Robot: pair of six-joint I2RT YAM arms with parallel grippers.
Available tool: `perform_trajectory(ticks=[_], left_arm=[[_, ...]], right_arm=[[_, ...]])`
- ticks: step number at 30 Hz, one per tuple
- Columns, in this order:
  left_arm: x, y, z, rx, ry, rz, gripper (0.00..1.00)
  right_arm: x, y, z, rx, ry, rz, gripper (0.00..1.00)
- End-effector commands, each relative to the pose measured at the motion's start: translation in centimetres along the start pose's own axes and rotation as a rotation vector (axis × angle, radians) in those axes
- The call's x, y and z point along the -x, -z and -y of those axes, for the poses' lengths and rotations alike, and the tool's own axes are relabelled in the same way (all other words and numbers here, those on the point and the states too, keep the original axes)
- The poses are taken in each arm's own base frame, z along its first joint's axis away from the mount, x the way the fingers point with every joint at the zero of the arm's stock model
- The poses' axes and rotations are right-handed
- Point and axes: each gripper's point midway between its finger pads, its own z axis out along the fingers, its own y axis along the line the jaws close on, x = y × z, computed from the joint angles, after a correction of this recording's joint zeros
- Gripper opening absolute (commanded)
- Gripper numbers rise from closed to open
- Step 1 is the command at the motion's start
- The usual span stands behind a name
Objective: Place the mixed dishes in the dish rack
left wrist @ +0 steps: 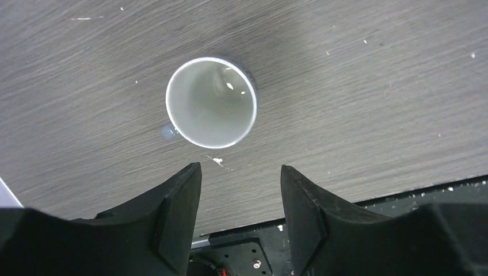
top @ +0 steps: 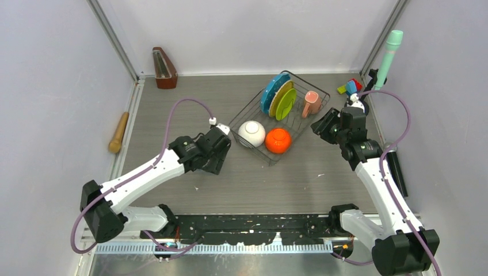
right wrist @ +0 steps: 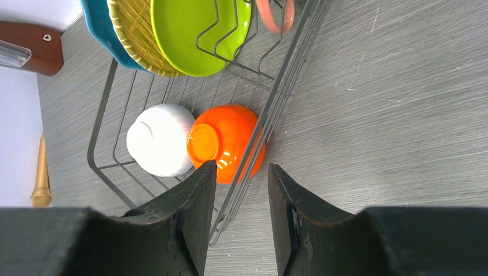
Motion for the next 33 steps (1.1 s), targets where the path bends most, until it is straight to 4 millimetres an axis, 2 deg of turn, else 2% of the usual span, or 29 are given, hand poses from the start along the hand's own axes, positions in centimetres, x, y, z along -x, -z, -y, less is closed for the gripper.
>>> perform_trajectory(ticks=[1,8,12,15,17,21,26,32,33], left_arm=[[0.9,-2.0,0.0,-0.012,0.091,0.015,0.55],[0.0,-5.0,0.7,-0.035,0.101,-0.041,0.53],[-0.1,-6.2,1.1,-0.042,0.106,-0.053,0.46],[-0.4,-7.0,1.1,-0.031,0.106,-0.074,0.35],[-0.5,-7.3,0.8,-0.006,0.109,-0.08,0.17],[-0.2,-7.1,0.4,0.013,0.112,-0.075,0.0],[1.6,-5.1,0.0,0.001,0.124,-0.007,0.0],[6.9,1.1,0.7,-0.197,0.201,0.181,0.0],[7.7,2.2,0.7,-0.234,0.216,0.206,0.0]], right_arm=[[1.1,0.7,-1.2,0.056,0.012,0.036,0.45],[0.8,0.6,-1.1,0.057,0.007,0.03,0.45],[0.7,0.6,-1.2,0.06,0.002,0.028,0.43],[0.8,0.6,-1.3,0.064,0.001,0.029,0.42],[0.8,0.6,-1.4,0.07,0.001,0.026,0.42],[0.4,0.9,-2.0,0.099,0.006,-0.001,0.46],[0.3,1.1,-2.8,0.126,0.011,-0.034,0.52],[-1.4,2.4,-8.2,0.426,0.02,-0.183,0.62],[-1.2,2.6,-9.2,0.477,0.011,-0.179,0.63]])
